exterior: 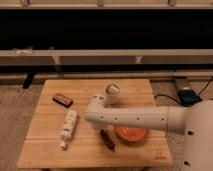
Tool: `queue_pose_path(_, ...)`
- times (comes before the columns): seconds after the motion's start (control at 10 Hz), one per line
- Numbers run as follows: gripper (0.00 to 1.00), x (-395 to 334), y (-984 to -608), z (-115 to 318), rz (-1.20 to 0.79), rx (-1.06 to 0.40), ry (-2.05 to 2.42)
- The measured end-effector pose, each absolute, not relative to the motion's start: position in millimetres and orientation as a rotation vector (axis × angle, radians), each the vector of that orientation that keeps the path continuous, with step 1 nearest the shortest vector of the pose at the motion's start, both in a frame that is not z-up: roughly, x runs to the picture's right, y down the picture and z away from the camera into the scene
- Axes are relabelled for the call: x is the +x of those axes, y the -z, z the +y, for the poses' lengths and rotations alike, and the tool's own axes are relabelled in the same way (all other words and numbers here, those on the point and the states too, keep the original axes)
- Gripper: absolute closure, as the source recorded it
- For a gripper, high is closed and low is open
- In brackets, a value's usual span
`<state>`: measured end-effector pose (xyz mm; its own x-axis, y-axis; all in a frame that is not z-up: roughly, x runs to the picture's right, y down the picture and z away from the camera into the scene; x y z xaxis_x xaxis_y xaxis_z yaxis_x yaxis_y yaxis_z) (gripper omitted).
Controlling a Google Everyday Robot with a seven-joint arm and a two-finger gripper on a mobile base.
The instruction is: Drag the pepper across the table
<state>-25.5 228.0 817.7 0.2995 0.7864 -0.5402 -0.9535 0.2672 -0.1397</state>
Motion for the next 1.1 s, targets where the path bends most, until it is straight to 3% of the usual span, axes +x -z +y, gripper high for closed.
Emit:
queue_pose_path(0.6, 1.00, -36, -814, 218, 0.354, -0.488, -1.219)
queue_pose_path(1.1, 1.00, -77, -814, 185, 0.280, -0.479, -1.203)
